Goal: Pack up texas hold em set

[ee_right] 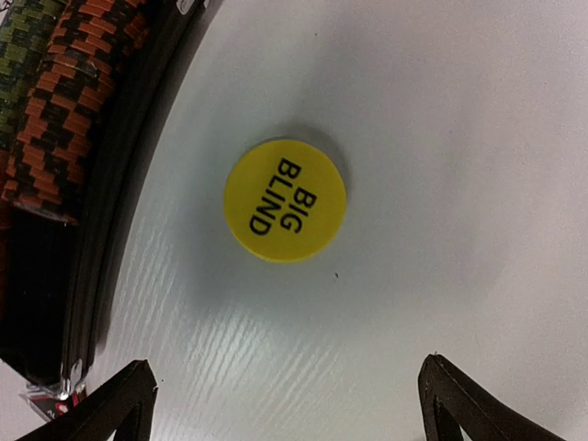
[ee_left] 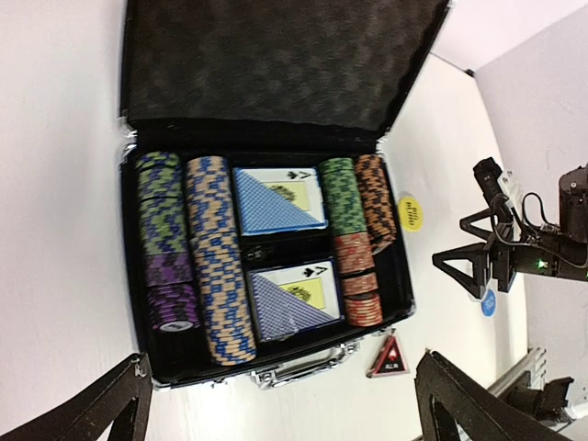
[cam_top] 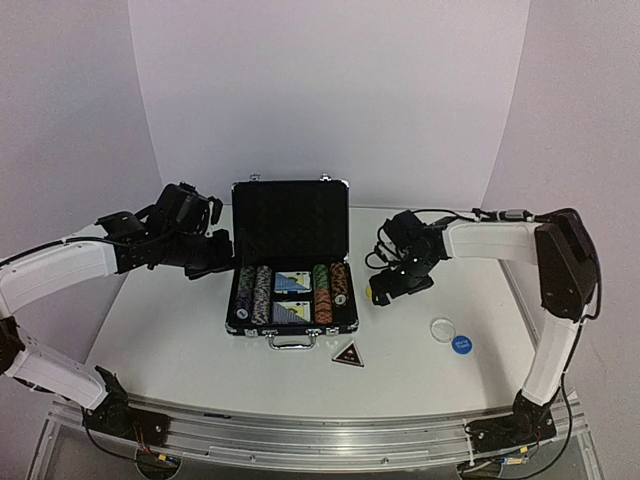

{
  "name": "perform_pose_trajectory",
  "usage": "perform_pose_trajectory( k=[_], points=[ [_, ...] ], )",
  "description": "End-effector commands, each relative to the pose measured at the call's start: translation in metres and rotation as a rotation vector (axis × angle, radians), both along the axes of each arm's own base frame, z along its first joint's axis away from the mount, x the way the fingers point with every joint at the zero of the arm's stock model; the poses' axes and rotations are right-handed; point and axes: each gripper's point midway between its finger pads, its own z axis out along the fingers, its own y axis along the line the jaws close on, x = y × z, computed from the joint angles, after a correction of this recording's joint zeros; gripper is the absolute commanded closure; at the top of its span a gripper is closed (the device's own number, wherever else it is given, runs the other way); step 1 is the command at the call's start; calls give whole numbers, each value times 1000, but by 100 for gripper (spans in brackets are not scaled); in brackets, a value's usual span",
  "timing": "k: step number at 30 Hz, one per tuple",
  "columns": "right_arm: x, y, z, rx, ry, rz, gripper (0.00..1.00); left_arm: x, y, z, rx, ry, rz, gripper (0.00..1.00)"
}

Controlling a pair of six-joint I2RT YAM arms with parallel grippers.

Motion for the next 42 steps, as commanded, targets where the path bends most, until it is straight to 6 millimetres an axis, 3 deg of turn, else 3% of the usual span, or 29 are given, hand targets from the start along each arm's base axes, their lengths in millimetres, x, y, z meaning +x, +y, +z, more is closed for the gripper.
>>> perform_pose_trajectory(
  k=[1, 14, 20, 24, 33, 36, 42],
  points=[
    [24, 22, -8, 36, -10, 45, 5, 5, 23, 5, -24, -37, 132, 0],
    [52, 24, -57, -28, -6, 20, 16, 8, 40, -12, 0, 16, 209, 0],
    [47, 24, -66, -30, 15, 26, 32, 14, 42, -22, 9, 39, 227, 0],
    [40, 19, -75, -48, 38, 27, 36, 16, 41, -24, 3, 41, 227, 0],
    [21, 6, -82, -106, 54, 20, 45, 16, 43, -27, 4, 55, 233, 0],
    [18, 6, -82, -124, 49, 21, 52, 16, 44, -29, 3, 60, 240, 0],
    [25, 7, -60, -123, -12, -5, 56, 18, 48, -37, 2, 79, 256, 0]
  ],
)
